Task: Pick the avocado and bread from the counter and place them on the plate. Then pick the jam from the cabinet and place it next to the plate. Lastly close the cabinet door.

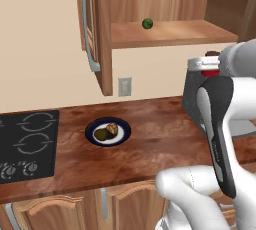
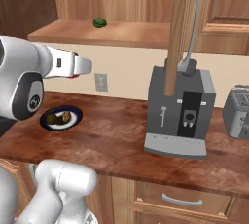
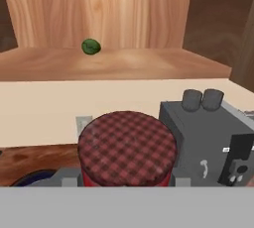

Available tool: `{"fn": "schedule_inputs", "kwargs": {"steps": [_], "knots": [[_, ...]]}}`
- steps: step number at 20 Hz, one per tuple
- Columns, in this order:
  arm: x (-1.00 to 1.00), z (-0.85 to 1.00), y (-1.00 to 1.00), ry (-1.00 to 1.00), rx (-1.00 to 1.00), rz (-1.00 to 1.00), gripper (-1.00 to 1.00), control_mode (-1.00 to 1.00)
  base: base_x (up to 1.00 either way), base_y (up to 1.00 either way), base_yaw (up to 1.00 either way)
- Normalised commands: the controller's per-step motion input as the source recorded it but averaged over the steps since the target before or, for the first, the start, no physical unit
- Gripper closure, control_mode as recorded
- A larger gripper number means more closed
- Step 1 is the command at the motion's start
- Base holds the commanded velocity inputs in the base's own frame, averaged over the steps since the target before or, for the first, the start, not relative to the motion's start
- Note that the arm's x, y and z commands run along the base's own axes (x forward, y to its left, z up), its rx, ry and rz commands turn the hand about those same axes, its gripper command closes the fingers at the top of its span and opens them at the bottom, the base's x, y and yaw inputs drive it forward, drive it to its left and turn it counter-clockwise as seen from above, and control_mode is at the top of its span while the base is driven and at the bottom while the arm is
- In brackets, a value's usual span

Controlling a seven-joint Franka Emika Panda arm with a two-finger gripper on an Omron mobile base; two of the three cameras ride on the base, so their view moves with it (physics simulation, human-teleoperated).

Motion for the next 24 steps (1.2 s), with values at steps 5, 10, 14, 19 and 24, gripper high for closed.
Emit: {"fn": "schedule_inputs", "kwargs": {"steps": [5, 10, 14, 19, 24], "knots": [[0.0, -0.25, 0.06, 0.0, 0.01, 0.05, 1.0, -1.0, 0.0, 0.0, 0.0], [0.0, -0.28, 0.03, 0.0, 0.0, 0.07, 1.0, -1.0, 0.0, 0.0, 0.0], [0.0, -0.34, 0.19, 0.0, 0.0, 0.06, 1.0, -1.0, 0.0, 0.0, 0.0], [0.02, -0.36, 0.26, 0.01, 0.0, 0.04, 1.0, -1.0, 0.0, 0.0, 0.0], [0.1, -0.46, 0.19, 0.05, 0.0, 0.06, 1.0, -1.0, 0.0, 0.0, 0.0]]}}
